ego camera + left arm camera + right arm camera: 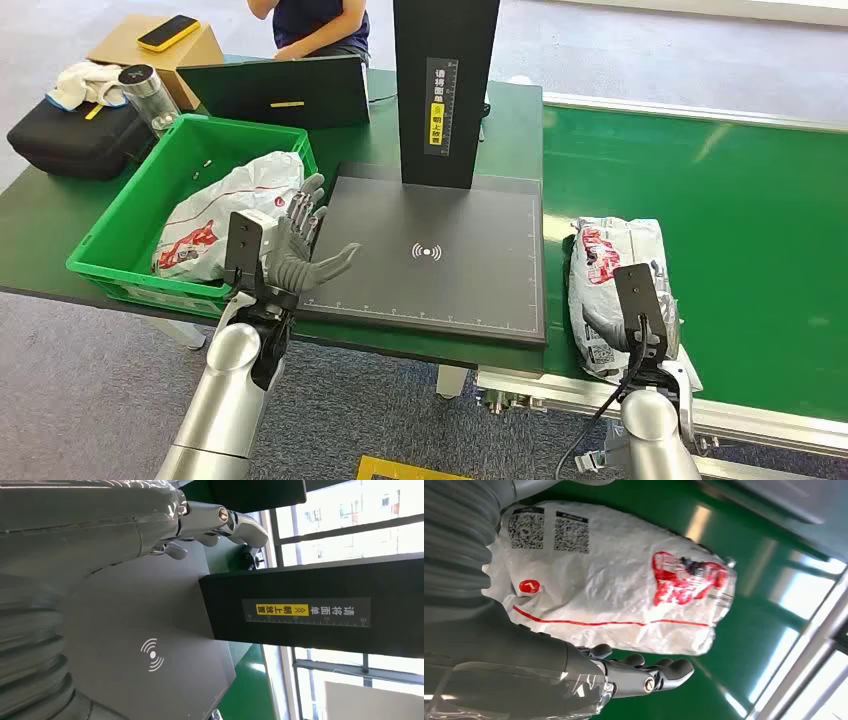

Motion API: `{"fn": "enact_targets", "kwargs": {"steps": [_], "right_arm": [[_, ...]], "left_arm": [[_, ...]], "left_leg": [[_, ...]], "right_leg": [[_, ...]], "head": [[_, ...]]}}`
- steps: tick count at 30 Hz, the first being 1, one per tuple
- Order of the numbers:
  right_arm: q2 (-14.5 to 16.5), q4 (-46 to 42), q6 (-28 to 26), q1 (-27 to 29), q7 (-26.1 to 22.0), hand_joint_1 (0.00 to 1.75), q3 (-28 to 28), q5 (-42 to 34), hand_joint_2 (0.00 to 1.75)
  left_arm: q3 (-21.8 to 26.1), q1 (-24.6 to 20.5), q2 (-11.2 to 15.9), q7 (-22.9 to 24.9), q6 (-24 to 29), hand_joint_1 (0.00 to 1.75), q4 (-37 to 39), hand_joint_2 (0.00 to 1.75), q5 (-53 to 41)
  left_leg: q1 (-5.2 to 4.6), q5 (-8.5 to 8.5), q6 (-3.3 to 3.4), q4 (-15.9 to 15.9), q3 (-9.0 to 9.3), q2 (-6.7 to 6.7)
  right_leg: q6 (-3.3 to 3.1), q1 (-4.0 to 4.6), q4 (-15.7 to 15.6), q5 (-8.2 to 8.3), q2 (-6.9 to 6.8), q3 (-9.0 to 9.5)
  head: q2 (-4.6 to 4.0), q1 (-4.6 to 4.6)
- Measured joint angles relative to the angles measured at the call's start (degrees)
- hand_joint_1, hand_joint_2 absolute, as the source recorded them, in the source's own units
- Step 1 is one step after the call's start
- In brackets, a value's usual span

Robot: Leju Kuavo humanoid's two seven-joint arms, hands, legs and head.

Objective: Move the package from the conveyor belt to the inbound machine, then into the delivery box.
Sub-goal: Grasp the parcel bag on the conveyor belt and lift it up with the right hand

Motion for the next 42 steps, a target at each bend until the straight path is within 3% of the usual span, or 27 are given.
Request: {"fn": "enact_targets", "kwargs": {"steps": [14, 18, 42], "right_arm": [[-1.4, 18.8, 2.5, -7.5, 9.7, 0.00, 0.3, 10.4, 1.75], [-1.9, 23.0, 1.3, -9.3, 14.1, 1.73, 1.3, 13.5, 1.75], [-2.9, 27.8, 1.2, -12.3, 16.7, 1.75, 2.1, 15.9, 1.75]], "left_arm": [[0.1, 0.6, 0.0, 0.6, 1.0, 0.00, 0.0, 1.75, 0.4], [0.1, 0.8, 0.0, 0.9, 1.4, 0.00, 0.0, 1.75, 0.5], [0.1, 1.3, 0.0, 1.9, 1.6, 0.00, -0.2, 1.75, 0.6]], "left_leg": [[0.01, 0.00, 0.00, 0.0, -0.02, -0.02], [0.01, 0.00, 0.00, 0.0, -0.02, -0.03], [0.01, 0.00, 0.00, 0.0, 0.01, -0.03]], "right_leg": [[-0.01, 0.01, 0.0, -0.01, -0.02, -0.03], [0.00, 0.00, 0.0, -0.01, -0.03, -0.01], [0.00, 0.01, 0.0, -0.01, -0.04, 0.01]], "head": [[0.00, 0.01], [0.00, 0.01], [-0.01, 0.01]]}}
